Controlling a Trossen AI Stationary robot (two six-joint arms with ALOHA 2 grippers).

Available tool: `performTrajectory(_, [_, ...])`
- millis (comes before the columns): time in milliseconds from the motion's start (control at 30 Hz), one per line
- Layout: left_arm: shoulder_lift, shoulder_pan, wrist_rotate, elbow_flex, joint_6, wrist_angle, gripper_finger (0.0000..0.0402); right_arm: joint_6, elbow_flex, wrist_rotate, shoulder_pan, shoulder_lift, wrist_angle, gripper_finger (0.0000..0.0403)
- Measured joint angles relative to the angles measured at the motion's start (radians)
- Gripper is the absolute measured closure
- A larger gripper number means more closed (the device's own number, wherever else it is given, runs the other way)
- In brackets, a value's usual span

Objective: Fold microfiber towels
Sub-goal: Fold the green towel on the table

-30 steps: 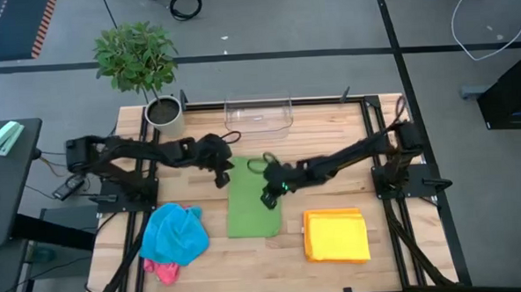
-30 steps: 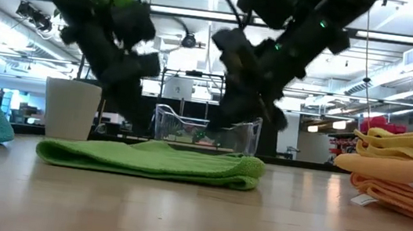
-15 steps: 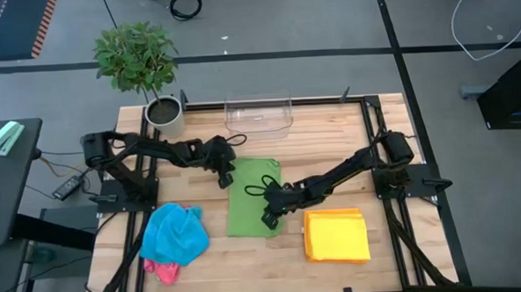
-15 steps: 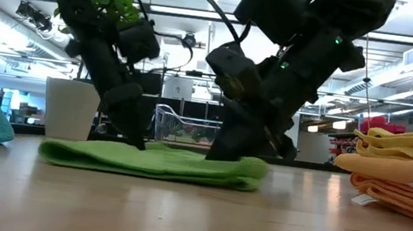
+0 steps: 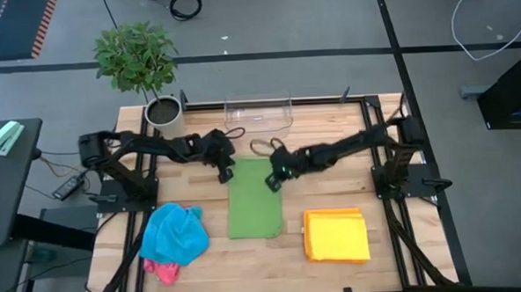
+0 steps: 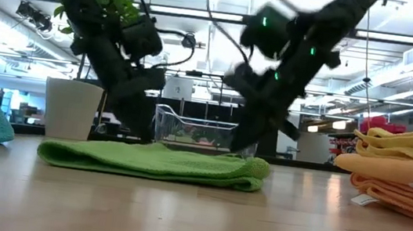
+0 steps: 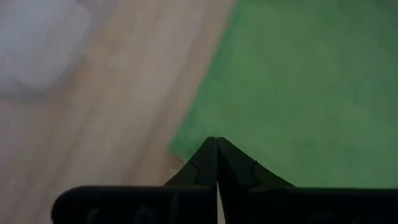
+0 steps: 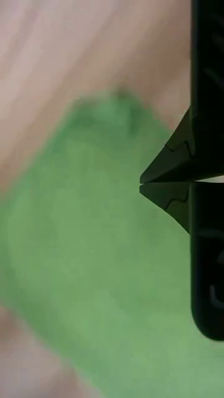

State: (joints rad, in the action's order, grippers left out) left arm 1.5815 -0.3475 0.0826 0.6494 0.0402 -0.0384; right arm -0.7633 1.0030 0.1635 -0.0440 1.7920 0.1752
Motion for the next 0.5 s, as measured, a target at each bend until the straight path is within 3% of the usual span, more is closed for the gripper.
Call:
performTrajectory(333, [0.085, -0.005, -0.019, 0.006, 0.004, -0.047, 0.0392, 0.019, -0.097, -0.004, -0.138, 0.014, -0.122, 0.0401])
performTrajectory(500, [0.085, -0.005, -0.031, 0.007, 0.005, -0.041, 0.0396, -0.058, -0.095, 0.092, -0.135, 0.028, -0.116, 0.0401])
